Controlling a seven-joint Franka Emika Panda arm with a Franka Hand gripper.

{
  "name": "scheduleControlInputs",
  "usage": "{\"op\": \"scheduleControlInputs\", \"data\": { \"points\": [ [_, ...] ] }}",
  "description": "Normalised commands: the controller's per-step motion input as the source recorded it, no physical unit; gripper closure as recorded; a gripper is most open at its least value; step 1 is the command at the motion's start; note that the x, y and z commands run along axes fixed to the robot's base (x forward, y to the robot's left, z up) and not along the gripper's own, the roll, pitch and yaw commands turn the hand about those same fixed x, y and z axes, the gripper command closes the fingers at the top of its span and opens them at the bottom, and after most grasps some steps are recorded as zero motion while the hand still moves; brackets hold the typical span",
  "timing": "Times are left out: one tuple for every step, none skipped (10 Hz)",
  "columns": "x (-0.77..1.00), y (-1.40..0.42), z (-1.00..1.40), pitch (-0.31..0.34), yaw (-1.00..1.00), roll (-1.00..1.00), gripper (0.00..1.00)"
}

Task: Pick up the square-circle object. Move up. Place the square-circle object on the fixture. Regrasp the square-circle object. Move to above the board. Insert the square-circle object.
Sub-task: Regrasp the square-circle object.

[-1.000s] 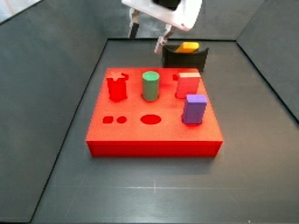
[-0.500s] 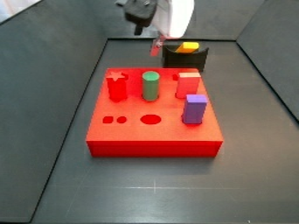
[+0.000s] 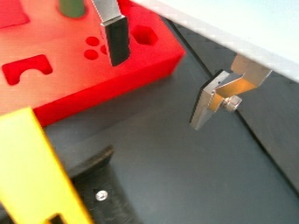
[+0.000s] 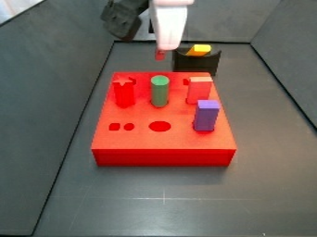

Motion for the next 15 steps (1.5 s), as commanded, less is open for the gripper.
{"op": "scheduleControlInputs", "data": {
  "points": [
    [-0.05, 0.00, -0.01, -0.082, -0.76, 0.45, 0.00],
    [-0.04, 0.00, -0.01, -0.013, -0.62, 0.36, 0.00],
    [-0.03, 0.00, -0.01, 0.081, -0.39, 0.21, 0.00],
    [-0.03, 0.00, 0.00, 0.124, -0.27, 0.14, 0.00],
    [1.00, 0.00, 0.00, 0.097, -0.12, 0.08, 0.00],
    [1.00, 0.00, 0.00, 0.116, -0.07, 0.06, 0.00],
    [1.00, 0.00, -0.03, 0.152, -0.02, 0.07, 0.00],
    [1.00, 0.00, -0.02, 0.157, -0.01, 0.07, 0.00],
    [1.00, -0.01, -0.01, 0.161, 0.01, 0.06, 0.00],
    [1.00, -0.01, -0.01, 0.162, 0.02, 0.05, 0.00],
    [1.00, -0.01, -0.01, 0.166, 0.03, 0.04, 0.00],
    [1.00, -0.02, -0.01, 0.172, 0.04, 0.03, 0.00],
    [1.00, -0.02, -0.01, 0.173, 0.04, 0.02, 0.00],
    [1.00, -0.02, -0.01, 0.176, 0.04, 0.02, 0.00],
    [0.88, -0.02, 0.00, 0.182, 0.04, 0.01, 0.00]
  ]
}}
